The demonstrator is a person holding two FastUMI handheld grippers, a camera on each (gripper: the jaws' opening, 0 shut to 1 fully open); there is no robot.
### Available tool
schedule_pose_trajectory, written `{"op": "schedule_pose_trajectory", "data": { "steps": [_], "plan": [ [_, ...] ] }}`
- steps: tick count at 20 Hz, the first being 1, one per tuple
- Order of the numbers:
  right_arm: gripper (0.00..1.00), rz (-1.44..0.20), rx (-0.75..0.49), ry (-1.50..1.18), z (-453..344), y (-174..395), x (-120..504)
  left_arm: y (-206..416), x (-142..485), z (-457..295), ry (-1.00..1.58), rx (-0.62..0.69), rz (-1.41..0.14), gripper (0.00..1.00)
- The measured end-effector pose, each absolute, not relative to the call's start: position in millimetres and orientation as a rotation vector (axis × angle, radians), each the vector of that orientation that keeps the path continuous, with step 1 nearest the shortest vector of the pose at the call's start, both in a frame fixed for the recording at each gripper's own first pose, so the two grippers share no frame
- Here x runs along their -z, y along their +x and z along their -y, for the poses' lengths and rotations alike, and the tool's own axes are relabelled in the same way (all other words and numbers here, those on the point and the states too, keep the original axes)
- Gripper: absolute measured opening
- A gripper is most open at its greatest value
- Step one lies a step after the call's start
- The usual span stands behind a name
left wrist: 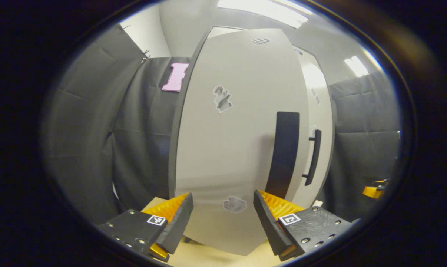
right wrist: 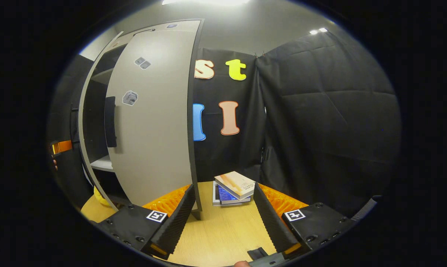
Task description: Grab one shoe with the right hand and put it into the shoe cabinet, grab the other shoe with the left hand and put it into the shoe cabinet; then close the right door with the right hand and the left door with the left hand.
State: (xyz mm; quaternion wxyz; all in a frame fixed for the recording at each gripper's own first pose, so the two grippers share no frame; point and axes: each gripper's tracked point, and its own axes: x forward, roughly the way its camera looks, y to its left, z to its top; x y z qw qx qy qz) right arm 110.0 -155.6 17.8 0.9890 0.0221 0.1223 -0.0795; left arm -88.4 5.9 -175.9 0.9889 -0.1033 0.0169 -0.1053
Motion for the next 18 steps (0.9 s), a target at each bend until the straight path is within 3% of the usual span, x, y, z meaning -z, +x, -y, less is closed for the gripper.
{"op": "schedule_pose_trajectory", "data": {
  "steps": [18],
  "plan": [
    [0.99, -0.254, 0.148, 0.066, 159, 115, -13, -83, 175, 9, -0.207, 0.215, -0.045, 0.94]
  ]
}}
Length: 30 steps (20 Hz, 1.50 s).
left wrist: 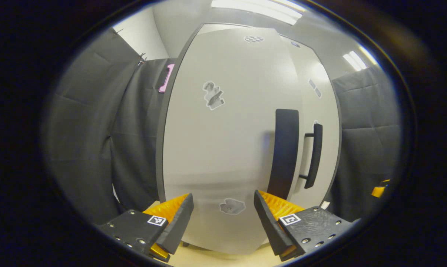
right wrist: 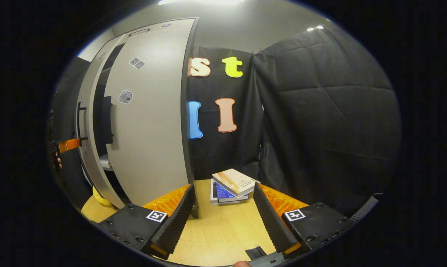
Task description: Grab one shoe with the right hand and put it into the shoe cabinet, grab the other shoe with the left hand and put it into the shoe cabinet; then close the right door with the right hand and the left door with the left hand.
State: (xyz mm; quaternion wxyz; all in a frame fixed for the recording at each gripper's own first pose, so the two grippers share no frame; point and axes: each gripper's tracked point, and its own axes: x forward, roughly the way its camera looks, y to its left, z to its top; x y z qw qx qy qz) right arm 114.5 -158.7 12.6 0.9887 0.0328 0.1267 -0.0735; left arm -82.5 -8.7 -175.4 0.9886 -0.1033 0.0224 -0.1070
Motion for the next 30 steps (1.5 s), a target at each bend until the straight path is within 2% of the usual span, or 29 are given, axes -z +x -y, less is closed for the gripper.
{"op": "schedule_pose_trajectory", "data": {
  "steps": [5, 18, 19, 20, 22, 25, 26, 27, 30],
  "plan": [
    [0.99, -0.216, 0.108, 0.081, 145, 107, -29, -99, 170, -9, -0.162, 0.193, -0.033, 0.93],
    [0.99, -0.109, 0.002, 0.072, 126, 56, -79, -241, 145, -87, -0.037, 0.073, 0.009, 0.93],
    [0.94, -0.101, -0.010, 0.077, 125, 53, -82, -252, 144, -91, -0.028, 0.061, 0.010, 0.93],
    [0.99, -0.095, -0.019, 0.078, 126, 51, -82, -261, 145, -94, -0.021, 0.051, 0.009, 0.93],
    [0.94, -0.093, -0.038, 0.071, 127, 43, -83, -279, 149, -97, -0.014, 0.034, -0.002, 0.93],
    [0.94, -0.085, -0.061, 0.065, 128, 32, -82, -300, 157, -101, -0.011, 0.017, -0.018, 0.93],
    [0.99, -0.081, -0.066, 0.070, 127, 28, -83, -308, 160, -102, -0.006, 0.013, -0.022, 0.93],
    [0.94, -0.077, -0.071, 0.077, 126, 24, -83, -318, 163, -104, -0.001, 0.009, -0.028, 0.93],
    [0.94, -0.067, -0.083, 0.083, 125, 13, -84, -338, 169, -109, 0.005, -0.005, -0.041, 0.93]
  ]
}}
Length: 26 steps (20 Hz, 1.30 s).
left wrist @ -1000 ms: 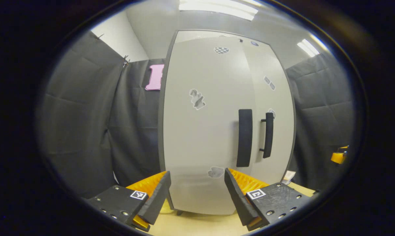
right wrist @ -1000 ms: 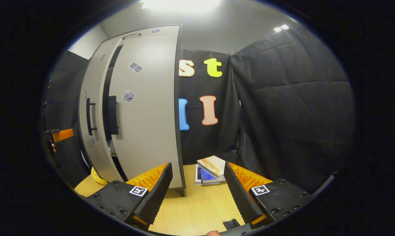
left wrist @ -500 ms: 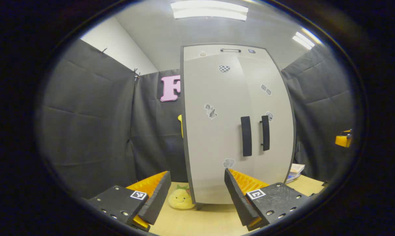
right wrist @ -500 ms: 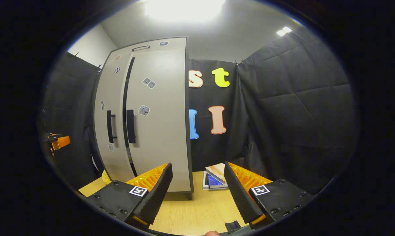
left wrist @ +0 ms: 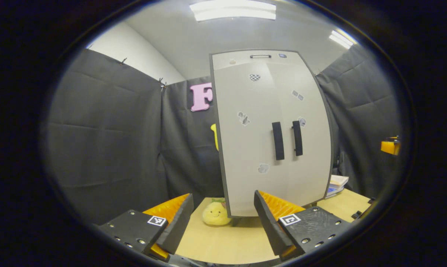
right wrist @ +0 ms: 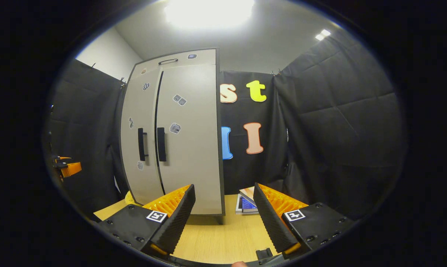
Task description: Grab one shoe with the right hand and put it into the shoe cabinet, grab the other shoe with the left hand and put it into the shoe cabinet; then close the right door with the right hand and the left door with the left hand.
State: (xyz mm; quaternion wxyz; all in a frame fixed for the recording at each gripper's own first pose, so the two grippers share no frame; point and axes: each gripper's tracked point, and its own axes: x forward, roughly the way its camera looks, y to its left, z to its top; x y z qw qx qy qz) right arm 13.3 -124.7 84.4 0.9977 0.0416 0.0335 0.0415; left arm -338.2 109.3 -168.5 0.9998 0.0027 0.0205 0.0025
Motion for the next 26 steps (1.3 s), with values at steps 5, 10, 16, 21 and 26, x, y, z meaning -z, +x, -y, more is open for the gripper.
{"op": "schedule_pose_trajectory", "data": {
  "steps": [5, 10, 16, 21, 26],
  "plan": [
    [0.99, -0.029, -0.088, 0.079, 126, 1, -93, -362, 166, -118, 0.000, -0.030, -0.034, 0.93],
    [0.99, -0.016, -0.087, 0.089, 126, -3, -95, -371, 163, -120, 0.007, -0.037, -0.028, 0.93],
    [0.99, -0.015, -0.084, 0.091, 123, -2, -95, -373, 162, -123, 0.003, -0.042, -0.028, 0.93],
    [0.99, -0.006, -0.082, 0.076, 119, 1, -99, -374, 163, -126, -0.002, -0.050, -0.029, 0.93],
    [0.99, 0.003, -0.082, 0.072, 117, 2, -100, -374, 160, -129, 0.002, -0.056, -0.022, 0.93]
  ]
}}
